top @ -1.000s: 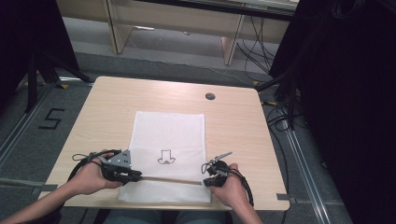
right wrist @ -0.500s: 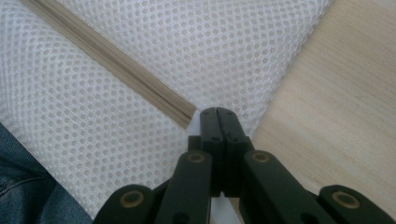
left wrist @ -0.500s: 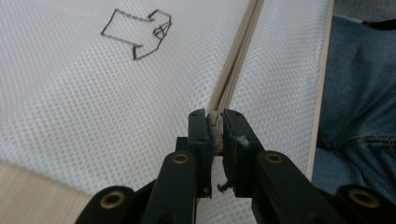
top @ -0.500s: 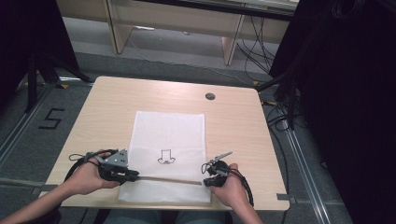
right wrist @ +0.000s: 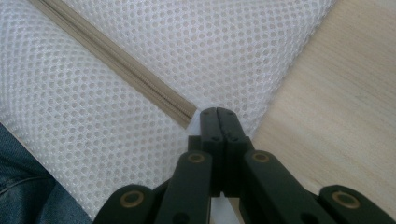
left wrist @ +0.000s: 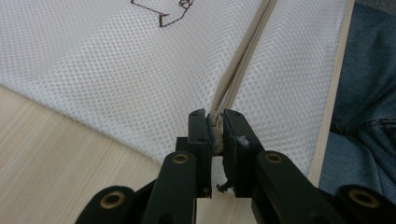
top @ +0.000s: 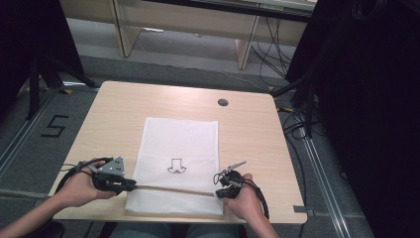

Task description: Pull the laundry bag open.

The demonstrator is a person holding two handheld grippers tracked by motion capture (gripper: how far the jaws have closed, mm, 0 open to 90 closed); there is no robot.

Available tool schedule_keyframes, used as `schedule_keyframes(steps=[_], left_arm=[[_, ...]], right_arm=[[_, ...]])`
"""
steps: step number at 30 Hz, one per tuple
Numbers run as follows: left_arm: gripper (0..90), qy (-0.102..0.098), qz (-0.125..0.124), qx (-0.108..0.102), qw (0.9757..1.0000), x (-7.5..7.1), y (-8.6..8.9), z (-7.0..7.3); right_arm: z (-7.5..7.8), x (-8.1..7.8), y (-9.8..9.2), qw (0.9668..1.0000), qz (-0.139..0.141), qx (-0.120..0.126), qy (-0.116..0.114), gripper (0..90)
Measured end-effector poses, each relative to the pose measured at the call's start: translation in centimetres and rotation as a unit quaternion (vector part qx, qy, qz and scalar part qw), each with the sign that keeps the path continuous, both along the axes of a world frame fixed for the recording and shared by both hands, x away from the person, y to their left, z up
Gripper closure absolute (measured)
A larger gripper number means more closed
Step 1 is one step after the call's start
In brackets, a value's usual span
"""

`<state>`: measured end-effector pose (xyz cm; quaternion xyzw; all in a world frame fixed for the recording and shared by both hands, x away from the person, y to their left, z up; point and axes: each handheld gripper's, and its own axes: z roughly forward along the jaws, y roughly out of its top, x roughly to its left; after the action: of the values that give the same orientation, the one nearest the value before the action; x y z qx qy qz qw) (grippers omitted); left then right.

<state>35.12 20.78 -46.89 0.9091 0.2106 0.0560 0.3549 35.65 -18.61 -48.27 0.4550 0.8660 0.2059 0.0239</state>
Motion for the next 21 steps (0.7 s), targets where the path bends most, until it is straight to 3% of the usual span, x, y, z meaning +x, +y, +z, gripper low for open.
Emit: schedule_keyframes(steps=[5, 6, 7, 10, 11, 14, 16, 17, 19, 20, 21], left_arm=[[81.5, 0.011, 0.011, 0.000, 0.9999, 0.0, 0.5, -0.2], [81.4, 0.012, 0.013, -0.002, 0.9998, -0.1, 0.6, -0.3], [81.5, 0.014, 0.017, -0.008, 0.9997, -0.2, 0.6, -0.3], [81.5, 0.016, 0.020, -0.007, 0.9997, -0.2, 0.6, -0.4], [81.4, 0.012, 0.011, -0.001, 0.9999, -0.1, 0.8, -0.4], [81.5, 0.011, 0.022, 0.012, 0.9996, -0.2, 0.9, -0.7], [81.4, 0.005, 0.005, 0.051, 0.9987, 0.1, 1.5, -0.6], [81.4, 0.006, 0.010, 0.049, 0.9987, 0.1, 1.6, -0.8], [81.4, 0.003, 0.015, 0.072, 0.9973, 0.2, 2.0, -1.1], [81.4, 0.005, 0.040, 0.047, 0.9981, 0.0, 1.9, -1.5], [81.4, 0.007, 0.023, 0.065, 0.9976, 0.2, 2.2, -1.4]], right_arm=[[0.0, 0.1, -0.1, 1.0000, 0.006, 0.004, -0.001, 90.0], [0.0, -0.1, 0.1, 0.9999, -0.002, 0.008, 0.008, 90.0], [0.0, 0.1, 0.0, 1.0000, 0.006, 0.003, -0.003, 90.0], [0.0, 0.0, 0.0, 1.0000, 0.000, 0.000, 0.000, 90.0], [0.0, 0.0, 0.0, 1.0000, 0.000, 0.000, 0.000, 90.0], [0.0, 0.0, 0.0, 1.0000, 0.000, 0.000, 0.000, 90.0], [0.0, 0.0, 0.0, 1.0000, -0.001, 0.000, 0.000, 90.0], [0.0, 0.0, 0.0, 1.0000, -0.001, -0.001, 0.000, 90.0], [0.0, 0.0, 0.0, 1.0000, 0.000, 0.003, 0.005, 90.0], [-0.1, 0.1, -0.1, 0.9999, 0.009, 0.003, -0.005, 90.0], [0.0, 0.1, 0.0, 1.0000, 0.004, 0.001, -0.002, 90.0]])
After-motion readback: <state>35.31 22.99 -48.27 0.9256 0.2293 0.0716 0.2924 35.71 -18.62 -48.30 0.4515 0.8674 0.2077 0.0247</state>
